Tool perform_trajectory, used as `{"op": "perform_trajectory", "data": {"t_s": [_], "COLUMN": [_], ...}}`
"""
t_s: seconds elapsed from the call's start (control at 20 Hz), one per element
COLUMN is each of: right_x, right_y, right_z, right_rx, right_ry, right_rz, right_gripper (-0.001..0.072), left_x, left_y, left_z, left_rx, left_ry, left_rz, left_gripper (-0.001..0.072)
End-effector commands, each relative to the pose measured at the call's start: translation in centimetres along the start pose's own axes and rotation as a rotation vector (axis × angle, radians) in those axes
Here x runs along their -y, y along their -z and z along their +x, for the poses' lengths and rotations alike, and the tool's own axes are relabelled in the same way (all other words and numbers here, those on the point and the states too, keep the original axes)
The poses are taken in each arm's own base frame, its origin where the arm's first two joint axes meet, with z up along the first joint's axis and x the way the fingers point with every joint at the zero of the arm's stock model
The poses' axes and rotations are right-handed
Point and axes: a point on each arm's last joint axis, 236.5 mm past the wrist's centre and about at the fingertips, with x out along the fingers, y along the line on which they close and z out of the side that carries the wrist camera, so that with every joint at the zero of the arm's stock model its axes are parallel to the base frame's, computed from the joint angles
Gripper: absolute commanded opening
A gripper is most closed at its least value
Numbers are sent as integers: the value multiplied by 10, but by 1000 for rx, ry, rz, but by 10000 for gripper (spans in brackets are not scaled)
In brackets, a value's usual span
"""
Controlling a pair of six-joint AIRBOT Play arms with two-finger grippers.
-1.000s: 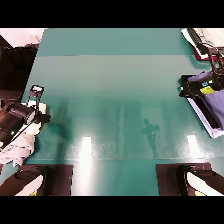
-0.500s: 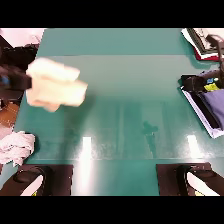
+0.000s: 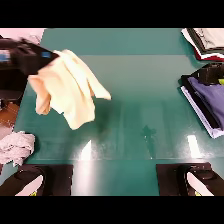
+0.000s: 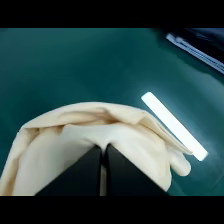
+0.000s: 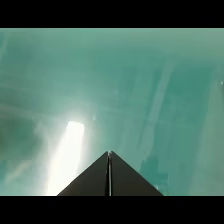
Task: Fold the shirts.
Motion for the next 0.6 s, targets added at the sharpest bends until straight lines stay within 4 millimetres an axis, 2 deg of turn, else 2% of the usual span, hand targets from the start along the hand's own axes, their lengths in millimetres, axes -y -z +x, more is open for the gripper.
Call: {"op": "perform_trajectory", "data": {"t_s": [0.0,0.1,0.15,0.2,0.3,0.4,0.45,0.55], "right_x": [-2,-2,-2,-2,-2,-2,-2,-2], "right_y": [1,2,3,5,9,9,10,10], "right_z": [-4,-4,-4,-4,-4,-4,-4,-4], "right_rx": [3,1,-5,-14,-28,-29,-32,-36], "right_ry": [-3,-3,-3,-3,-4,-3,-3,-3], "right_rz": [8,23,26,27,27,26,26,26], "right_gripper": [18,18,18,18,19,18,18,18], "left_x": [7,11,12,9,-7,-23,-26,-28], "left_y": [26,53,66,76,83,87,97,136], "left_z": [58,95,113,126,131,118,110,104], "left_rx": [-126,-228,-274,-306,-330,-351,-394,-515], "left_ry": [206,261,267,254,209,186,195,189], "left_rz": [-97,-124,-124,-128,-185,-236,-249,-280], "left_gripper": [22,41,347,575,543,543,542,542]}}
